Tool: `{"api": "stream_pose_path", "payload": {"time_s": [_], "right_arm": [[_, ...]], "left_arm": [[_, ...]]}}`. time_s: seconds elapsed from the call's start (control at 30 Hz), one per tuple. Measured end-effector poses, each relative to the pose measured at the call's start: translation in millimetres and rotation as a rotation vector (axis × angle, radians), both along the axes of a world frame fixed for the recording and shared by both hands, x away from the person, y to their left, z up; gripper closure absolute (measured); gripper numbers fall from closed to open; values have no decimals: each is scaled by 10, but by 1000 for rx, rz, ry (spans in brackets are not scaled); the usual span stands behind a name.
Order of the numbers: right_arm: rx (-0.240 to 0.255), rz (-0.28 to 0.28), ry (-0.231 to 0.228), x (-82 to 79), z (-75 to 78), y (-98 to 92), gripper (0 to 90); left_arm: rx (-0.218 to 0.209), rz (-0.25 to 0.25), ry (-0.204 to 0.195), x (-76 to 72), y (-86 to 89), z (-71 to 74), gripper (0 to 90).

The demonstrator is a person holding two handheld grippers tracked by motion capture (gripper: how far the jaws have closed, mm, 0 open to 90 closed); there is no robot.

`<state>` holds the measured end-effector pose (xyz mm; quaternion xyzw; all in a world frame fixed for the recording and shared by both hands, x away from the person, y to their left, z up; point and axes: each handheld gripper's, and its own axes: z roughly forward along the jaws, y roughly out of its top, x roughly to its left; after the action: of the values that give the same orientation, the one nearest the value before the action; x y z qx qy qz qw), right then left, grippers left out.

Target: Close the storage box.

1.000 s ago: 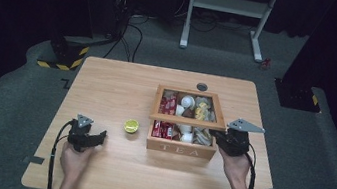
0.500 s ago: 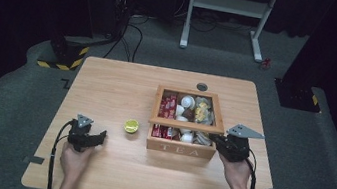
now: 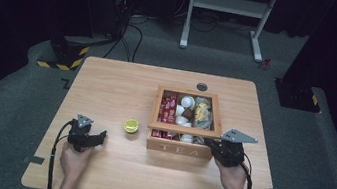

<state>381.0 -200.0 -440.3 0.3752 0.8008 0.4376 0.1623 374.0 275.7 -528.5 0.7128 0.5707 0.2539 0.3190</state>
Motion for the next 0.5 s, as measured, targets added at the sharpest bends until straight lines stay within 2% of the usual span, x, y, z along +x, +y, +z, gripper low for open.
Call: {"api": "stream_pose_path", "payload": {"time_s": [0.13,0.23,0.5], "right_arm": [[-4,9,1,-8,-29,7,898],[-3,6,21,-20,-73,6,898],[-2,17,25,-51,-120,14,898]], "left_arm": [[0,0,0,0,0,0,247],[0,0,1,0,0,0,247],[0,0,1,0,0,0,247]]}}
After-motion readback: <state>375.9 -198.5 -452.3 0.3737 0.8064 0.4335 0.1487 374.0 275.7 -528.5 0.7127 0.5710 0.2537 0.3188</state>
